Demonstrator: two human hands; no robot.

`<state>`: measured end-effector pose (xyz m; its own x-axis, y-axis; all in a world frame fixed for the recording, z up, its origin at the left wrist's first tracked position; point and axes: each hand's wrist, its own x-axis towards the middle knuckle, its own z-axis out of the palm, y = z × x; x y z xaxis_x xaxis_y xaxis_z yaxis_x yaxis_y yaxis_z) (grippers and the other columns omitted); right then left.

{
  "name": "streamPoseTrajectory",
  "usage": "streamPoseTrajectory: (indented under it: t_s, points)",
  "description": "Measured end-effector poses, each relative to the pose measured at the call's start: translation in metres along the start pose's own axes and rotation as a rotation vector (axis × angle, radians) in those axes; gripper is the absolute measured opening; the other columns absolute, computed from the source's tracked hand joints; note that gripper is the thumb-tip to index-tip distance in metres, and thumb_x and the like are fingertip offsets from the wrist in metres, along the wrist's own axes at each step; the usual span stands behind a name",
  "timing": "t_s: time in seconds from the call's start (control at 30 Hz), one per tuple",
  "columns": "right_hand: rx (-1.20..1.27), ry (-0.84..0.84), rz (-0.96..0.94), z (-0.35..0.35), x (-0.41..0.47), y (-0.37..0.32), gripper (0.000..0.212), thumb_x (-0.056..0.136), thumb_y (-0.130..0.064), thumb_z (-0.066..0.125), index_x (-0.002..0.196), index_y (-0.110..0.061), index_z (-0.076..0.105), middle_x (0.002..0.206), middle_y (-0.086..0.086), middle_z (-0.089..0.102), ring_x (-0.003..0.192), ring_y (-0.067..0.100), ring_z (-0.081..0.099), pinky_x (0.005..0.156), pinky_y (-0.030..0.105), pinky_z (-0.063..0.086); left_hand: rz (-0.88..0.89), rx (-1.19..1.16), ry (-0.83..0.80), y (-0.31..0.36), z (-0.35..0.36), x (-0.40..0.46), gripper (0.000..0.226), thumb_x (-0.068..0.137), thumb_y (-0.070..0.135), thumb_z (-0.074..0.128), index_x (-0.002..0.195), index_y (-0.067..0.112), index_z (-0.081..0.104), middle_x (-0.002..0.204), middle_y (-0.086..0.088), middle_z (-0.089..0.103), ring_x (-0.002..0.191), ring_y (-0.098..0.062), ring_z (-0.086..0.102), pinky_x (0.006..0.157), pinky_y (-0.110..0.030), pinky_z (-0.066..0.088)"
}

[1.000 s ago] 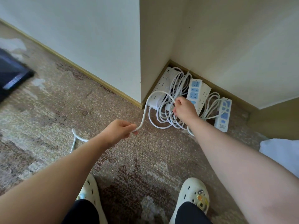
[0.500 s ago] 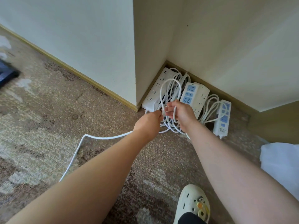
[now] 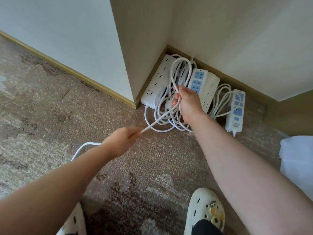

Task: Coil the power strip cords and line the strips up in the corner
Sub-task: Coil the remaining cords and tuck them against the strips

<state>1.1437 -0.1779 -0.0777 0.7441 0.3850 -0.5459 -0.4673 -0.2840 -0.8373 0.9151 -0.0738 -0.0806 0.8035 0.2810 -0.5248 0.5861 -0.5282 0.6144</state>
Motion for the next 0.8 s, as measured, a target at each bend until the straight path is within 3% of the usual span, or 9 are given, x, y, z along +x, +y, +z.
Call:
streamPoseTrajectory:
  t_s: [0.07,0.13,0.2,0.3,0.37,0.53,0.63,0.7,0.8]
  points:
    - [0.041,0.027,0.004,-0.002,0.009,-0.005,0.030,0.105,-0.026,0.044,0.106,-0.006,0.066,0.059,-0.002,0.050,0.048,0.014,0.050,0.063,0.032,0.051,-0.120,0.096,-0.031,-0.038,-0.014,-0.019,0.021,0.099,0.040,0.042,0.100,0.035,0.063,0.065,0.007,0.059,0.047,-0.005,0.047,0.051,-0.026,0.043]
    - [0.060,0.037,0.028,0.005,0.011,-0.004,0.028,0.105,-0.026,0.045,0.099,-0.009,0.066,0.058,-0.003,0.052,0.047,0.013,0.051,0.067,0.034,0.049,-0.257,0.136,0.039,-0.055,-0.026,-0.022,0.026,0.097,0.044,0.042,0.097,0.035,0.065,0.064,0.002,0.062,0.042,-0.009,0.045,0.045,-0.026,0.043]
    - [0.116,0.049,0.054,0.017,0.009,-0.003,0.025,0.104,-0.026,0.046,0.097,-0.012,0.066,0.058,-0.003,0.056,0.046,0.012,0.053,0.062,0.028,0.048,-0.316,0.161,0.147,-0.048,-0.030,-0.008,0.028,0.098,0.043,0.041,0.091,0.032,0.066,0.065,0.001,0.063,0.044,-0.012,0.047,0.046,-0.025,0.041]
    - [0.093,0.058,0.053,0.024,0.006,-0.004,0.026,0.104,-0.025,0.044,0.099,-0.011,0.065,0.061,-0.002,0.061,0.045,0.012,0.057,0.049,0.021,0.050,-0.311,0.250,0.242,-0.020,-0.024,0.023,0.029,0.099,0.043,0.039,0.086,0.033,0.064,0.065,0.006,0.061,0.050,-0.012,0.052,0.046,-0.023,0.034]
    - [0.009,0.089,0.034,0.022,0.007,-0.005,0.030,0.104,-0.028,0.045,0.089,-0.012,0.066,0.059,0.000,0.058,0.039,0.009,0.054,0.047,0.021,0.050,-0.288,0.289,0.243,-0.006,-0.019,0.034,0.030,0.099,0.043,0.038,0.086,0.032,0.063,0.066,0.007,0.060,0.053,-0.011,0.054,0.046,-0.024,0.031]
    - [-0.293,0.259,-0.073,0.012,0.017,-0.005,0.046,0.104,-0.037,0.041,0.071,-0.009,0.056,0.059,-0.001,0.056,0.044,0.017,0.050,0.051,0.034,0.049,-0.201,0.311,0.165,-0.019,-0.018,0.031,0.029,0.099,0.045,0.039,0.082,0.030,0.058,0.066,0.005,0.059,0.054,-0.012,0.055,0.046,-0.025,0.034]
    - [-0.268,0.262,-0.055,0.006,0.023,-0.006,0.041,0.100,-0.032,0.042,0.073,-0.009,0.062,0.050,-0.010,0.053,0.037,0.011,0.044,0.045,0.028,0.041,-0.125,0.321,0.065,-0.048,-0.025,0.012,0.027,0.098,0.045,0.039,0.081,0.031,0.055,0.066,0.006,0.059,0.055,-0.011,0.056,0.049,-0.021,0.040]
    - [-0.199,0.219,-0.026,0.005,0.022,-0.006,0.033,0.096,-0.025,0.041,0.071,-0.013,0.060,0.042,-0.012,0.047,0.035,0.010,0.037,0.045,0.027,0.033,-0.139,0.348,0.034,-0.067,-0.033,-0.001,0.029,0.097,0.046,0.038,0.083,0.029,0.056,0.067,0.005,0.060,0.056,-0.012,0.058,0.051,-0.020,0.042]
    - [-0.170,0.019,-0.064,0.009,0.015,0.000,0.027,0.097,-0.013,0.036,0.072,-0.014,0.047,0.054,-0.004,0.038,0.046,0.013,0.031,0.053,0.032,0.030,-0.217,0.318,0.091,-0.075,-0.041,-0.007,0.030,0.098,0.045,0.039,0.084,0.029,0.061,0.065,0.002,0.061,0.051,-0.013,0.054,0.050,-0.025,0.043]
